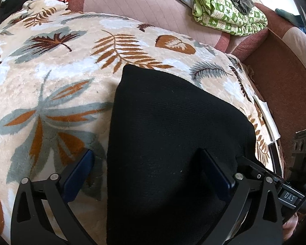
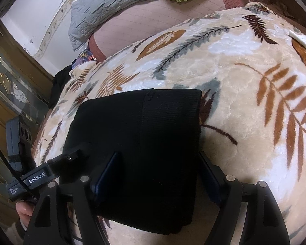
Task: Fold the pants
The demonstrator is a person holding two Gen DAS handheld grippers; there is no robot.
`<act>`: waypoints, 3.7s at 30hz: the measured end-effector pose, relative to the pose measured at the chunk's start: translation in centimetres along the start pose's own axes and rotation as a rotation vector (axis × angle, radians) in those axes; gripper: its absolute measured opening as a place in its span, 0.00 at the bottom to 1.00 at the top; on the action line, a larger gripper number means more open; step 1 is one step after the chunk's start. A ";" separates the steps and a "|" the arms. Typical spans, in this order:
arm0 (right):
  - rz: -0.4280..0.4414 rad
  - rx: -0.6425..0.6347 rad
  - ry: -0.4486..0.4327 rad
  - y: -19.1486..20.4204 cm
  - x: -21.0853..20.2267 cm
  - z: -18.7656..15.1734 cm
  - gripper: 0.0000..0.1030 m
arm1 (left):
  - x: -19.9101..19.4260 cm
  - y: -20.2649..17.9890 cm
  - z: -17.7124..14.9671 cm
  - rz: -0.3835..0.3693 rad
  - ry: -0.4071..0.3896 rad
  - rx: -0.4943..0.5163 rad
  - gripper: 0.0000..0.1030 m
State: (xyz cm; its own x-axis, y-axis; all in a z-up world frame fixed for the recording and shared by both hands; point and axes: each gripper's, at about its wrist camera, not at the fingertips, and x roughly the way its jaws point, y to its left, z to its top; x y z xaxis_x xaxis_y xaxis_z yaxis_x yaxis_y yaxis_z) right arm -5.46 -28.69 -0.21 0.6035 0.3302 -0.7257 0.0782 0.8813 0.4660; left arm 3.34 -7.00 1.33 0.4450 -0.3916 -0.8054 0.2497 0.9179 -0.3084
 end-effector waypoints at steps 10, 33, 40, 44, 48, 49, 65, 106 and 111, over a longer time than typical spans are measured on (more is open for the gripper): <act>-0.028 -0.057 -0.054 1.3 -1.8 -0.1 0.37 | -1.4 -1.0 -0.4 -0.025 -0.024 0.049 0.54; 0.124 -0.235 -0.040 14.2 6.1 6.6 0.35 | -5.7 10.5 6.2 0.137 -0.105 -0.078 0.28; 0.047 -0.208 -0.011 12.6 8.5 6.5 0.50 | -4.7 12.7 5.5 0.185 -0.073 -0.072 0.61; 0.021 -0.286 -0.097 13.5 5.1 6.8 0.50 | -6.7 11.9 6.2 0.250 -0.132 -0.018 0.61; 0.076 -0.353 -0.132 15.3 4.1 7.3 0.50 | -7.1 11.4 7.3 0.220 -0.157 -0.017 0.68; 0.079 -0.377 -0.129 16.0 4.4 7.4 0.50 | -6.8 11.4 7.6 0.222 -0.152 -0.015 0.68; 0.000 -0.455 -0.020 16.0 11.0 5.9 0.54 | -1.9 12.0 8.1 0.265 -0.107 -0.033 0.81; -0.023 -0.354 -0.239 18.3 -1.4 1.2 0.78 | -14.1 7.1 1.1 0.374 -0.342 0.015 0.81; -0.015 -0.354 -0.237 18.5 -1.8 0.8 0.79 | -14.9 6.9 0.7 0.385 -0.367 0.019 0.81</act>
State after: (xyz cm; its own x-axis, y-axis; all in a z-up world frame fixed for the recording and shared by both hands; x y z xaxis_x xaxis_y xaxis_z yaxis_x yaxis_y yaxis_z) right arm -4.48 -13.25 10.06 0.7732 0.2663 -0.5755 -0.1643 0.9607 0.2237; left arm -0.97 5.13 11.50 0.7785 -0.0264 -0.6271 0.0227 0.9996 -0.0139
